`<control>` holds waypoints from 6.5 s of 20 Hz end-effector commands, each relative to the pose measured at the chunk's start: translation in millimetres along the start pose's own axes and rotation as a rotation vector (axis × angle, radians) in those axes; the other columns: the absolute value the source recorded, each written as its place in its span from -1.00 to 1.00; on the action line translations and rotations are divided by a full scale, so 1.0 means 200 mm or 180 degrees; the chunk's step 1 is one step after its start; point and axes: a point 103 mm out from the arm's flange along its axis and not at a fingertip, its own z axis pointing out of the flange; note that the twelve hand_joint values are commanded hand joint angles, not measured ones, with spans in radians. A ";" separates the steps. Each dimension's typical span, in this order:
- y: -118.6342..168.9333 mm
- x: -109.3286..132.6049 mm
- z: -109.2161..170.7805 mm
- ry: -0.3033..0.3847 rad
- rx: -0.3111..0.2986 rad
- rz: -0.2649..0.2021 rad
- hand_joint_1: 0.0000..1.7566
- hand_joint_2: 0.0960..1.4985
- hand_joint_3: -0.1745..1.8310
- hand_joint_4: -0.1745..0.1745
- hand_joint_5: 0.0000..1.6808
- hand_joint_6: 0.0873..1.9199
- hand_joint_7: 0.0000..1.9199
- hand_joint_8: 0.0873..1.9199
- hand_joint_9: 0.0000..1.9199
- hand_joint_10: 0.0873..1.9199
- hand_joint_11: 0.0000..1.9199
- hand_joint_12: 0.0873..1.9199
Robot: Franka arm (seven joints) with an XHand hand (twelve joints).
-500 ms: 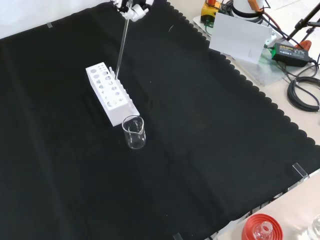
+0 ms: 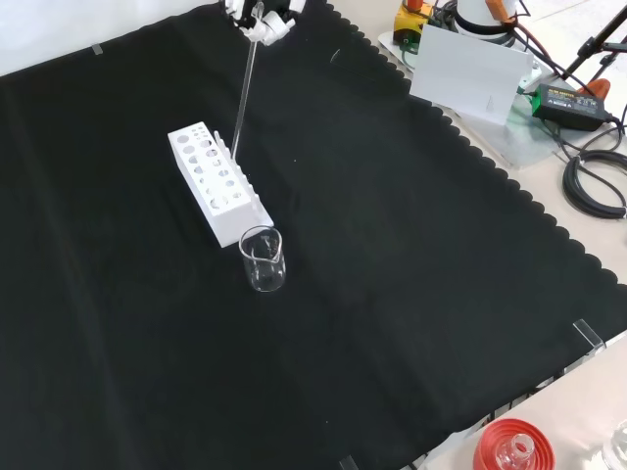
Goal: Stir in the beaker to the left of the white test tube rack with the glass rod.
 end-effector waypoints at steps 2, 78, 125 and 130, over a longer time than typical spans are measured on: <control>0.06 0.08 0.02 0.0032 0.0029 -0.0129 0.50 -0.29 0.03 -1.00 0.38 -0.10 0.27 -0.10 0.79 -0.46 0.66 -0.31; 0.65 0.35 0.60 0.0140 0.0689 -0.0956 0.50 -0.30 0.03 -1.00 0.39 -0.10 0.28 -0.11 0.81 -0.48 0.68 -0.31; 0.60 0.29 0.58 0.0124 0.0857 -0.0932 0.50 -0.30 0.03 -1.00 0.39 -0.10 0.28 -0.11 0.81 -0.49 0.68 -0.30; 0.57 0.38 0.60 0.0137 0.0880 -0.1009 0.50 -0.30 0.03 -1.00 0.39 -0.10 0.28 -0.11 0.81 -0.49 0.68 -0.30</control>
